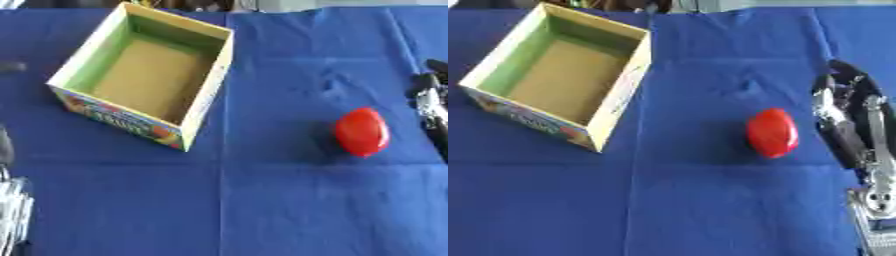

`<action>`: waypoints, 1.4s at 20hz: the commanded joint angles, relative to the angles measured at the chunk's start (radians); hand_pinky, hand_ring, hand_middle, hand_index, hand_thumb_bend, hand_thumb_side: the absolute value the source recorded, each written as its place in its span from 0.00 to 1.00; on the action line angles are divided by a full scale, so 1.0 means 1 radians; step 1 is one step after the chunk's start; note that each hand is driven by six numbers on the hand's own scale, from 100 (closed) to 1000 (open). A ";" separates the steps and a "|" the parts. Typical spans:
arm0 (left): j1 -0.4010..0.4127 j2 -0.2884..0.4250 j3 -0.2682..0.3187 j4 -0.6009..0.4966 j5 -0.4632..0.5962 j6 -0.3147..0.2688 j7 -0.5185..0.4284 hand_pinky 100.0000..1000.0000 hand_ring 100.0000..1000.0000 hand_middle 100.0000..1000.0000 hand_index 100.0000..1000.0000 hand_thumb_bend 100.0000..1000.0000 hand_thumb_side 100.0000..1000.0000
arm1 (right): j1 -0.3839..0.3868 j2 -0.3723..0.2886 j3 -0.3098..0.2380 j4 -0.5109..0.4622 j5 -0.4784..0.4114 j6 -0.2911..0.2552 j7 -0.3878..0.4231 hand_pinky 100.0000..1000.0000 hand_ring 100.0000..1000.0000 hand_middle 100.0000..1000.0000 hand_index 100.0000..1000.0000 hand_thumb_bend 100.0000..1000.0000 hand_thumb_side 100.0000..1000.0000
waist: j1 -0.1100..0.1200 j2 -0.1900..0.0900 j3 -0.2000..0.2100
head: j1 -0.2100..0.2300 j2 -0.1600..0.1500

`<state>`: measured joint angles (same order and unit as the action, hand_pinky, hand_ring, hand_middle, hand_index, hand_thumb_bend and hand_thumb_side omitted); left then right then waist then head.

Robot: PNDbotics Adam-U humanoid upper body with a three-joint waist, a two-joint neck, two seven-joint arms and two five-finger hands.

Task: Pick up objects on the table and place them in the box.

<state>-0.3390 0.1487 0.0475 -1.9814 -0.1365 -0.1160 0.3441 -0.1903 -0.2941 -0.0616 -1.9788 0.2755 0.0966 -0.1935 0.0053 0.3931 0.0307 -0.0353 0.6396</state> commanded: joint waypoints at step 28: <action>0.006 0.017 -0.010 -0.019 0.007 0.005 -0.012 0.56 0.86 0.81 0.71 0.00 1.00 | -0.085 -0.555 0.108 -0.021 0.273 0.173 0.478 0.74 0.77 0.79 0.99 0.49 0.79 | -0.011 -0.034 0.007 | -0.044 0.009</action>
<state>-0.3266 0.1574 0.0406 -1.9814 -0.1320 -0.1097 0.3377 -0.2649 -0.7867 0.0719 -1.9790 0.5437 0.2705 0.2244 -0.0023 0.3821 0.0376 -0.0752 0.6482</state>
